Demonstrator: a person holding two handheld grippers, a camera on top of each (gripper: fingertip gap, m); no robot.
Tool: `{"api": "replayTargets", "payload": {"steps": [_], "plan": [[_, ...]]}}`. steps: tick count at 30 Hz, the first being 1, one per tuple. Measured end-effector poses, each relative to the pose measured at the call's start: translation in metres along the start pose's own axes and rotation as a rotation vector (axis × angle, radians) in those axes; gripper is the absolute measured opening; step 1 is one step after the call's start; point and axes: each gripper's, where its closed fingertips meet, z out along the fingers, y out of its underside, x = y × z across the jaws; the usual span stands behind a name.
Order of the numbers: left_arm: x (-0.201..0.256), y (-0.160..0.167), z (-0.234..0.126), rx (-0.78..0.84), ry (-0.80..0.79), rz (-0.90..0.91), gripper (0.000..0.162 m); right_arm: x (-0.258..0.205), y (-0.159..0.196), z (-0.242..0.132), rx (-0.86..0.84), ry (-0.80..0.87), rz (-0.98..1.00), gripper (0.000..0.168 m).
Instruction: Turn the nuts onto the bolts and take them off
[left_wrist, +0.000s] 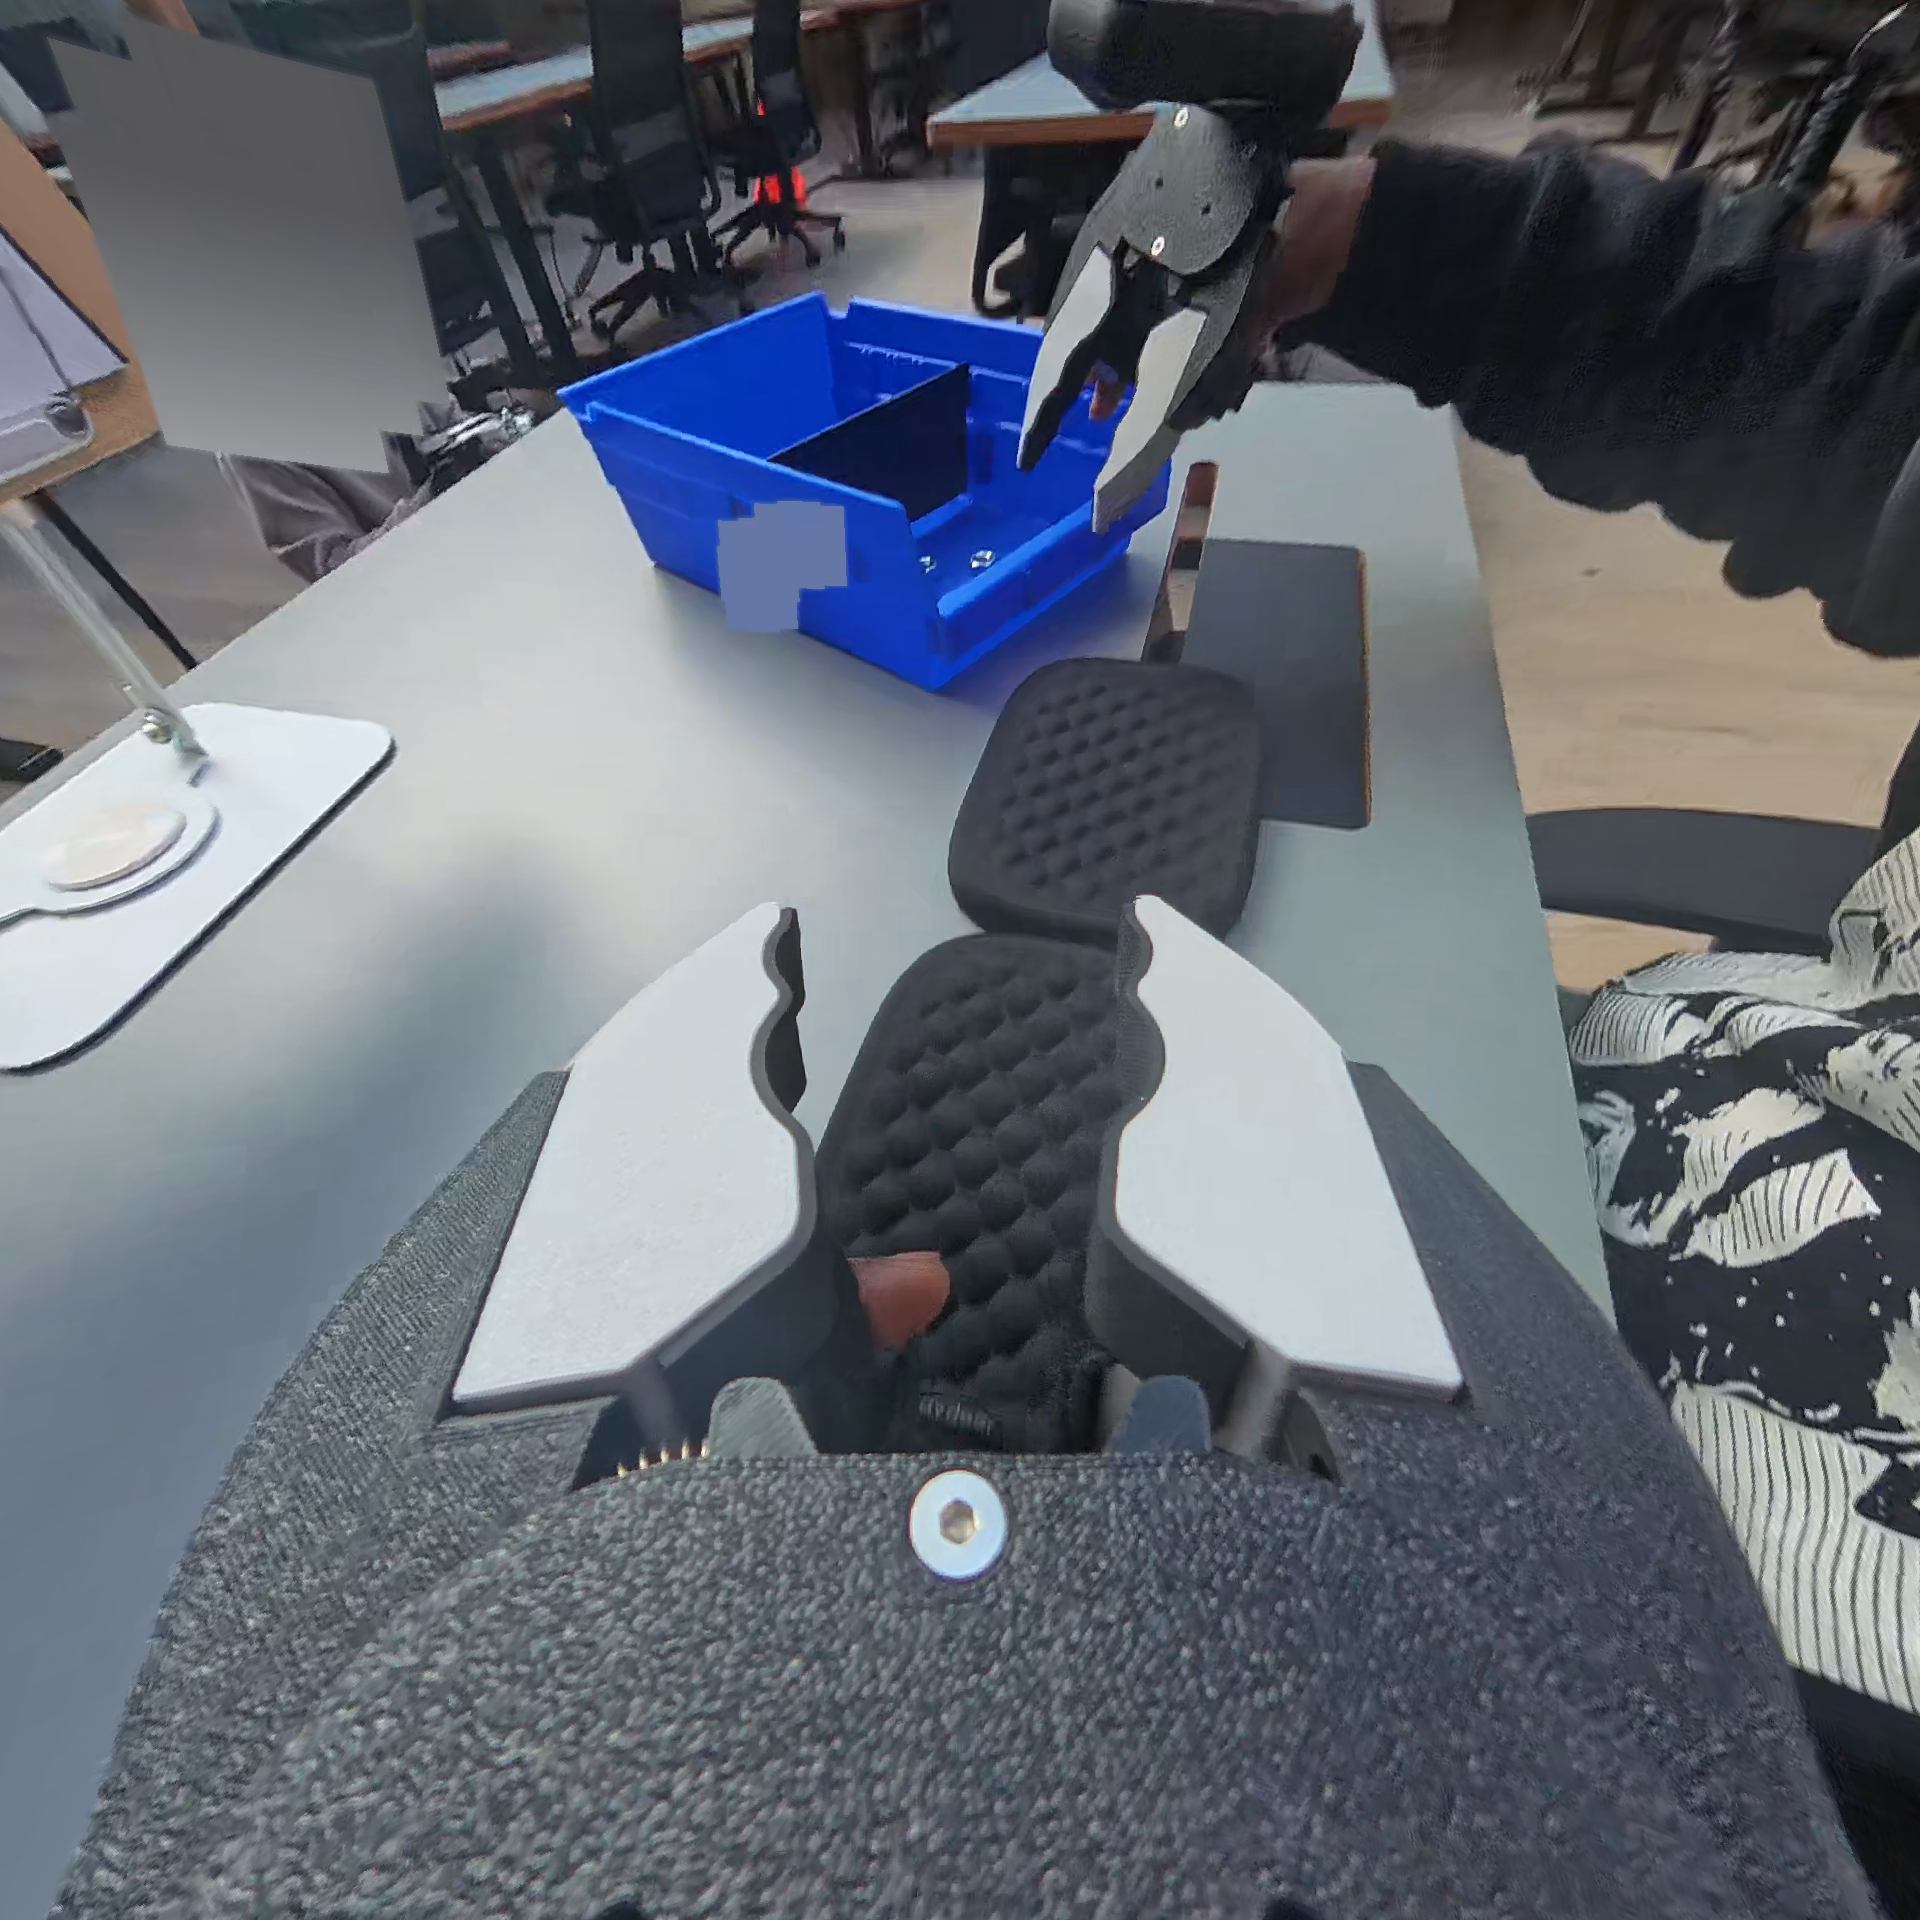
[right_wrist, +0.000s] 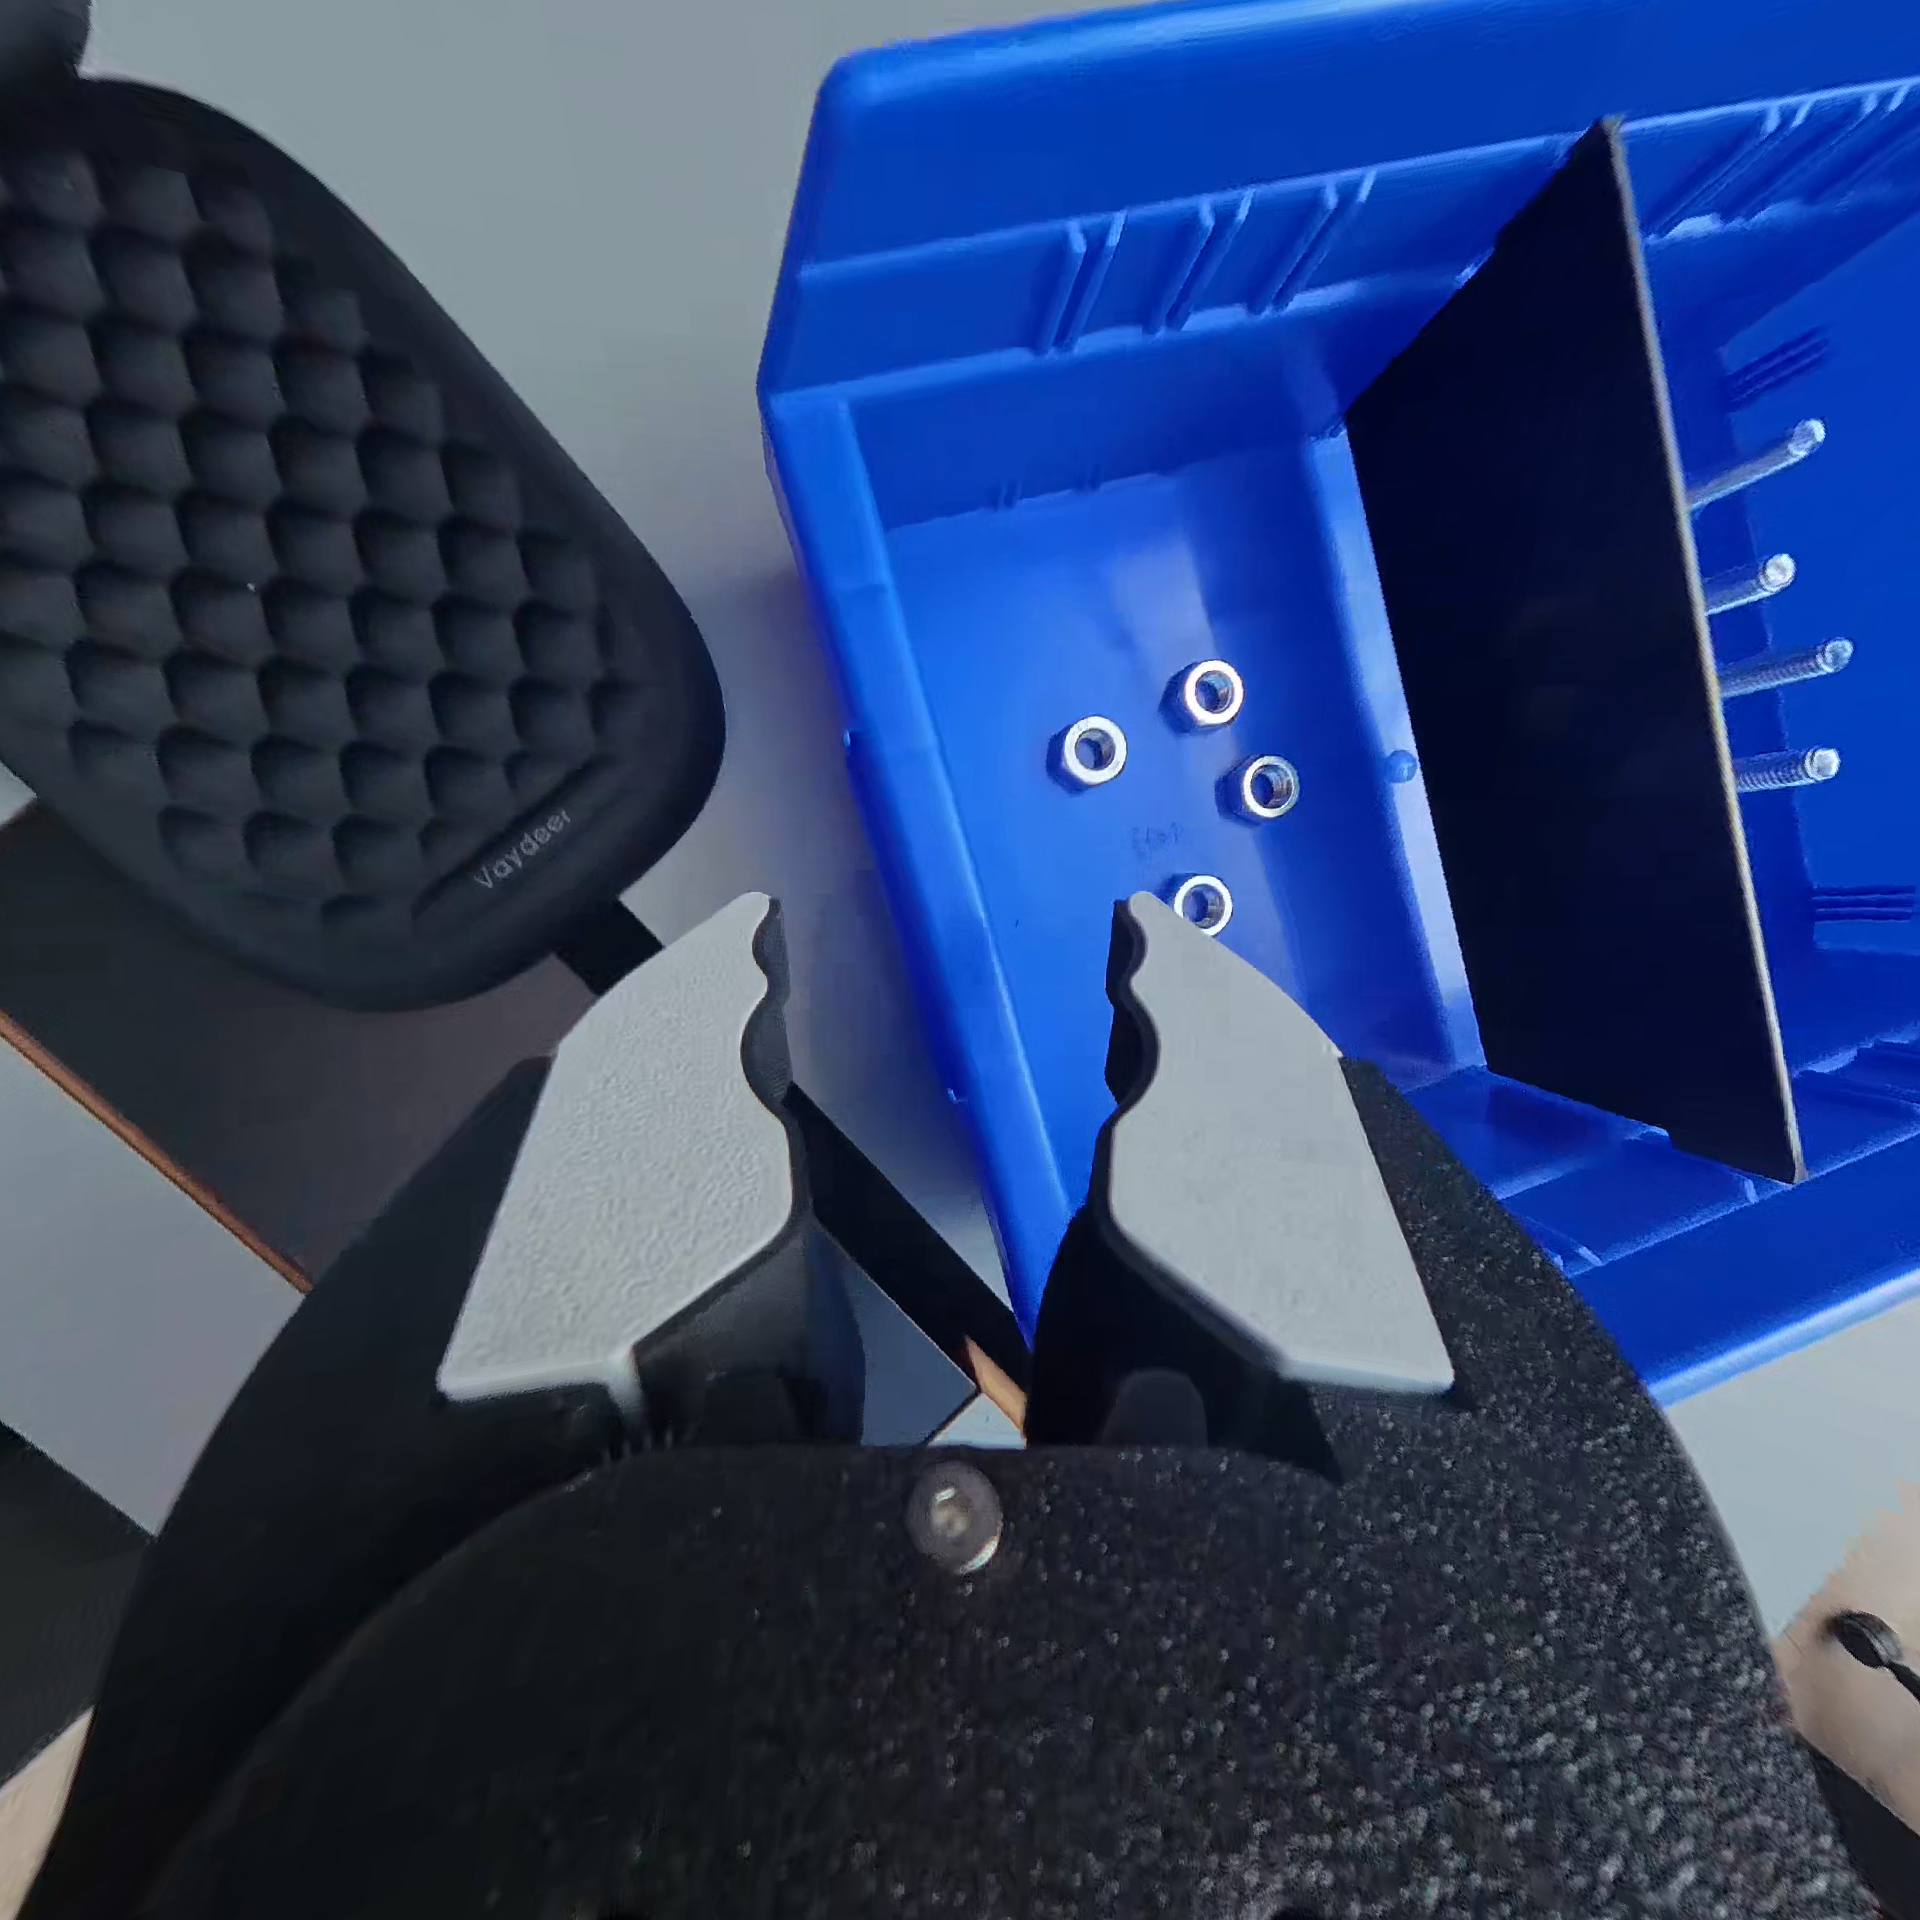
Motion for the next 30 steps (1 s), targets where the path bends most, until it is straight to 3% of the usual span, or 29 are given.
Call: {"api": "replayTargets", "payload": {"steps": [5,10,17,21,24,26,30], "plan": [[-0.022,0.012,-0.087,-0.269,-0.210,0.051,0.060,-0.004,0.022,0.017,-0.170,-0.059,-0.084,0.054],[-0.039,0.072,-0.159,-0.717,-0.330,0.063,0.058,-0.007,0.040,0.031,-0.284,-0.073,-0.163,0.051],[-0.060,0.164,-0.195,-1.151,-0.367,0.036,0.058,-0.005,0.046,0.035,-0.315,-0.066,-0.214,0.046],[-0.068,0.197,-0.199,-1.265,-0.314,-0.026,0.053,-0.001,0.050,0.037,-0.334,-0.059,-0.232,0.042],[-0.073,0.211,-0.201,-1.339,-0.280,-0.016,0.043,0.004,0.053,0.039,-0.352,-0.039,-0.254,0.034],[-0.070,0.215,-0.196,-1.346,-0.216,-0.017,0.025,0.008,0.053,0.038,-0.356,-0.009,-0.270,0.026],[-0.073,0.214,-0.191,-1.333,-0.195,0.030,0.025,0.010,0.053,0.038,-0.370,0.021,-0.316,0.026]]}}
